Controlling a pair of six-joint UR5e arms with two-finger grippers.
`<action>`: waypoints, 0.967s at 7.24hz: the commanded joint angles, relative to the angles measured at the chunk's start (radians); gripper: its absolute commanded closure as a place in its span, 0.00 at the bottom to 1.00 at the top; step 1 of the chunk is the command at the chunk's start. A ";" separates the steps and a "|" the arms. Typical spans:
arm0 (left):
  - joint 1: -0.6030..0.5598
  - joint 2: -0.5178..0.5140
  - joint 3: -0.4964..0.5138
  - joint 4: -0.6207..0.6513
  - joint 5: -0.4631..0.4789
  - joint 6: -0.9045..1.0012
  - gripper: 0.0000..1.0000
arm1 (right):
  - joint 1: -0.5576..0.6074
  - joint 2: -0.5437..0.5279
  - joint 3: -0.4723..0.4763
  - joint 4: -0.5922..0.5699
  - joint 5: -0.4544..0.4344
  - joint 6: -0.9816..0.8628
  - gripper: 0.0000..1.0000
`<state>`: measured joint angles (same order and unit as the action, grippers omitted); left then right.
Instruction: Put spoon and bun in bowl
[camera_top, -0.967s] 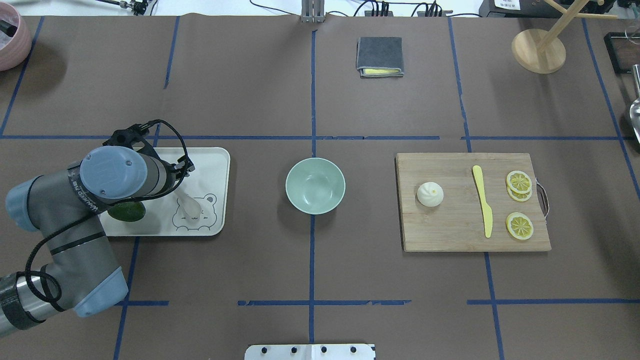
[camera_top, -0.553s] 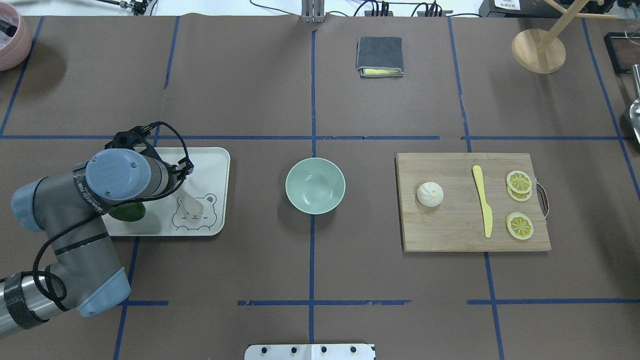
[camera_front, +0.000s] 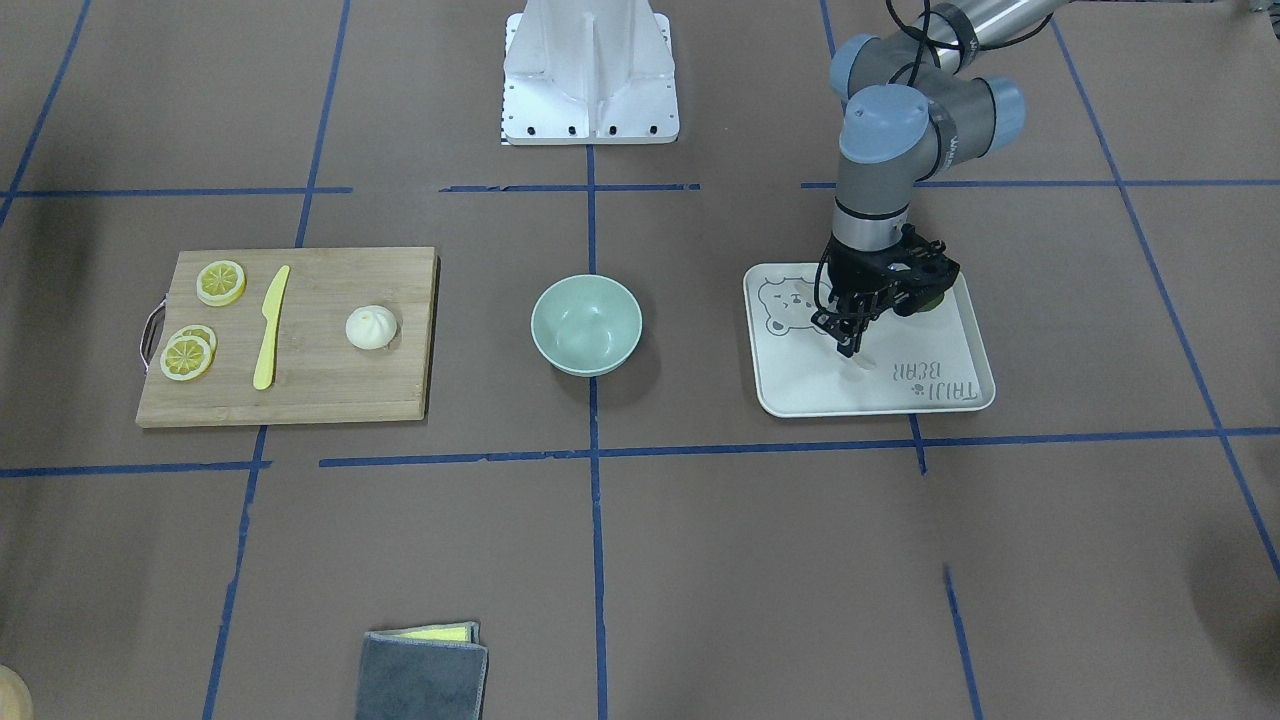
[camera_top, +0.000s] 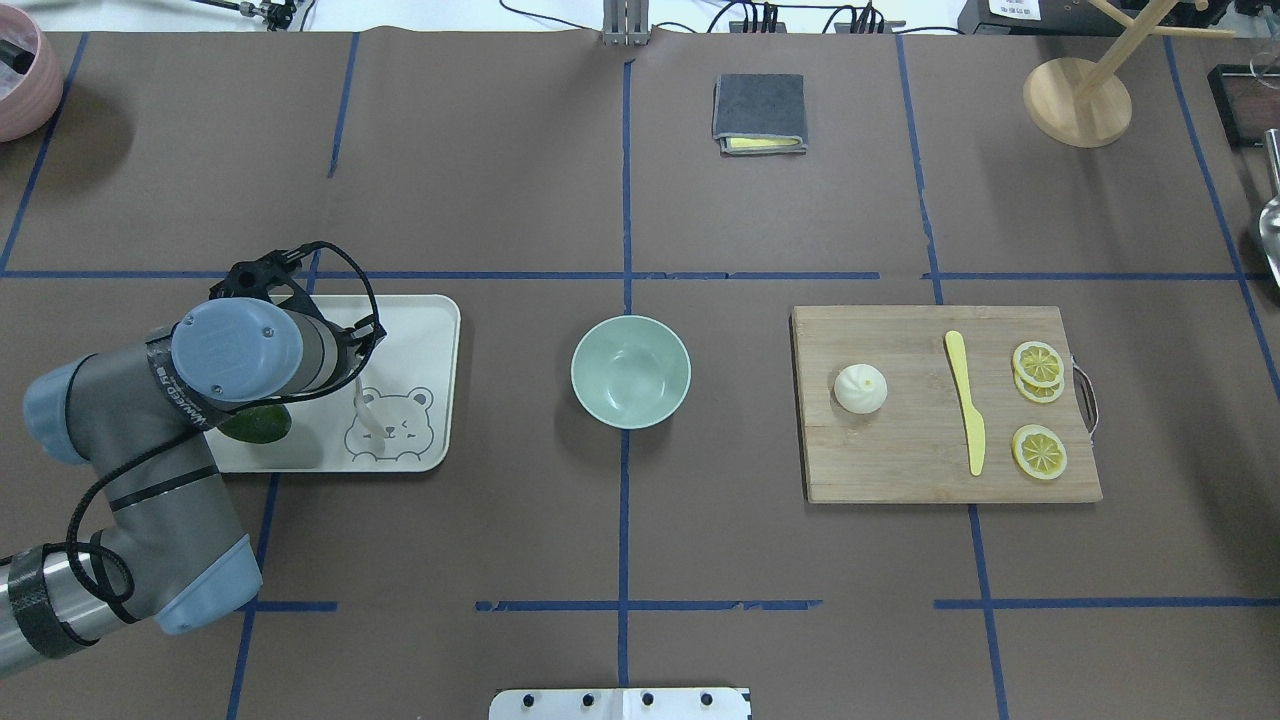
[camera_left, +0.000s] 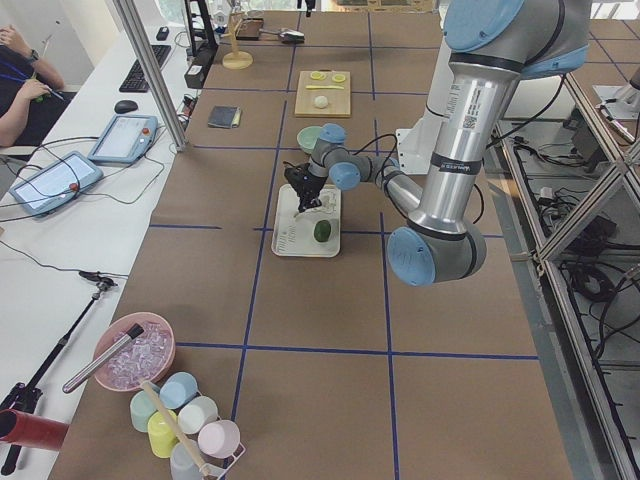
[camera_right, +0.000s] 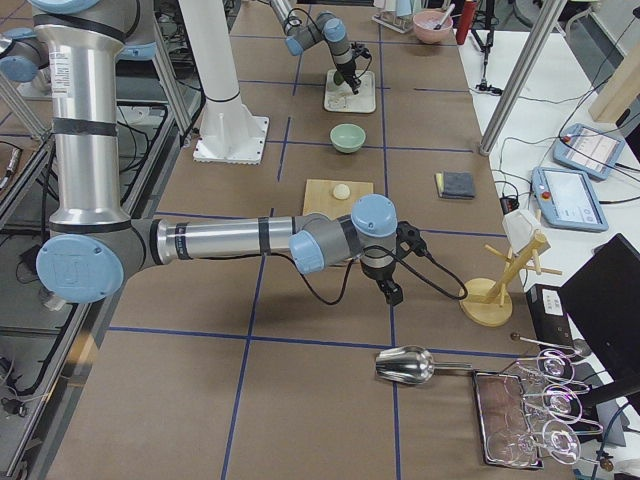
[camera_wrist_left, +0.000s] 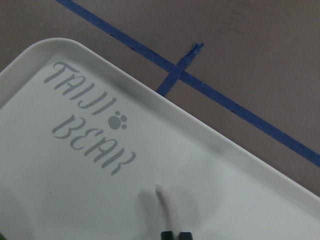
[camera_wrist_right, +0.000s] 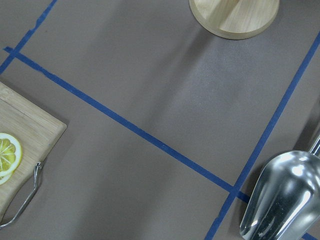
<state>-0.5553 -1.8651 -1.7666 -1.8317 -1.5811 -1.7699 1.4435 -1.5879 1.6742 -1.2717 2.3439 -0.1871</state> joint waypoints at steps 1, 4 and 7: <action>-0.001 -0.028 -0.031 0.008 -0.002 0.001 1.00 | 0.000 0.000 -0.002 0.000 0.000 0.000 0.00; -0.002 -0.168 -0.001 0.032 -0.002 -0.099 1.00 | 0.000 -0.001 -0.007 -0.002 0.002 0.002 0.00; 0.014 -0.411 0.085 0.273 0.021 -0.236 1.00 | 0.000 -0.001 -0.013 -0.002 0.002 0.002 0.00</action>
<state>-0.5496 -2.1894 -1.7194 -1.6347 -1.5669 -1.9472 1.4435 -1.5892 1.6626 -1.2725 2.3454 -0.1856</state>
